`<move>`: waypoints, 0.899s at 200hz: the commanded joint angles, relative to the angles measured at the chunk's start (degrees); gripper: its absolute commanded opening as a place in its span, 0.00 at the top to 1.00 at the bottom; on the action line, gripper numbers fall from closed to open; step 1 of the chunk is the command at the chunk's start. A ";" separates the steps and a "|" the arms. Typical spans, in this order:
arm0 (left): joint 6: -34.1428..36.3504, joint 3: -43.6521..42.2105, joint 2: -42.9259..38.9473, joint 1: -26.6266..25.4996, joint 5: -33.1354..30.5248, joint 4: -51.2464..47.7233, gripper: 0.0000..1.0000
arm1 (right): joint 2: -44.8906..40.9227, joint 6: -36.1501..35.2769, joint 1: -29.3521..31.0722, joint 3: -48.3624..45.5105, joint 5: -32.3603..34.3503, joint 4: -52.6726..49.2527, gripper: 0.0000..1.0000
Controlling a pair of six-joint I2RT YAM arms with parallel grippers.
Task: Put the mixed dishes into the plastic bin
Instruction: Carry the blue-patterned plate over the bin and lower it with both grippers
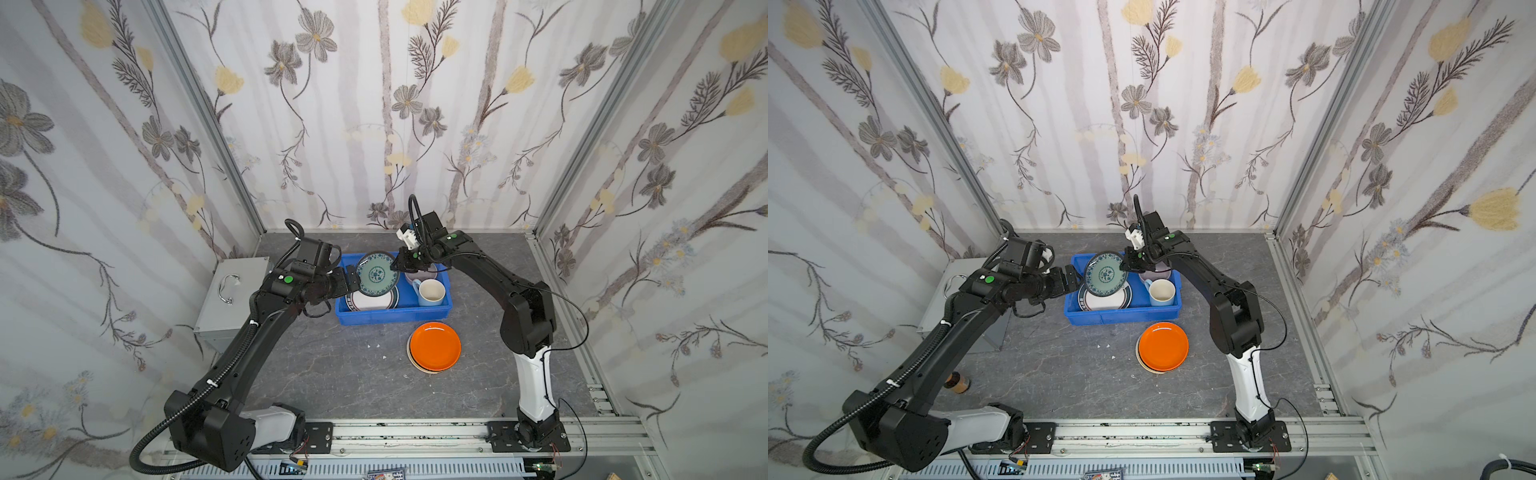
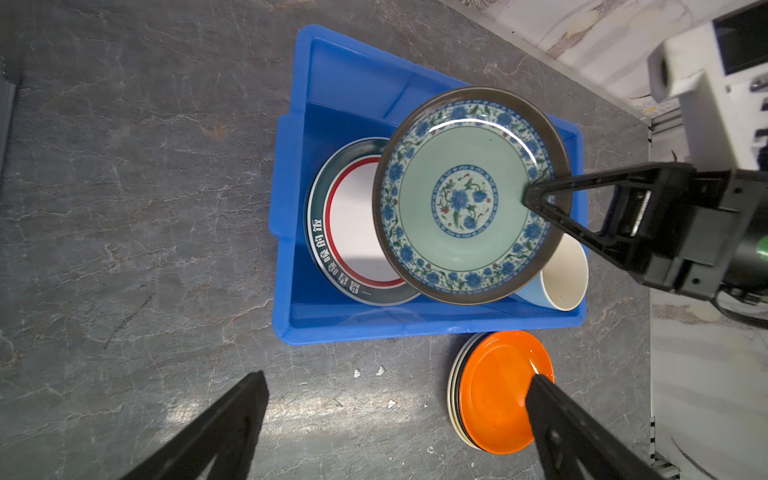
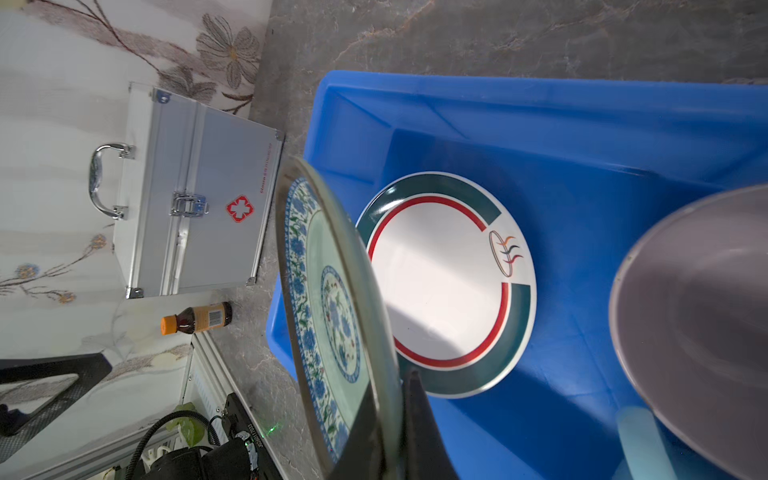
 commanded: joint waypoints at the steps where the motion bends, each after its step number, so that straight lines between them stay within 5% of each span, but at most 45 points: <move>1: 1.57 0.80 1.44 1.01 2.17 1.89 0.00 | 3.59 -0.80 0.62 2.40 0.00 -1.33 0.90; 121: 2.22 0.27 5.46 3.57 6.69 3.96 0.00 | 12.37 -0.72 1.33 6.30 1.33 -1.90 0.86; 180: 2.99 -0.52 4.54 4.09 7.29 3.86 0.00 | 13.79 -2.02 1.20 9.86 3.07 -4.46 0.56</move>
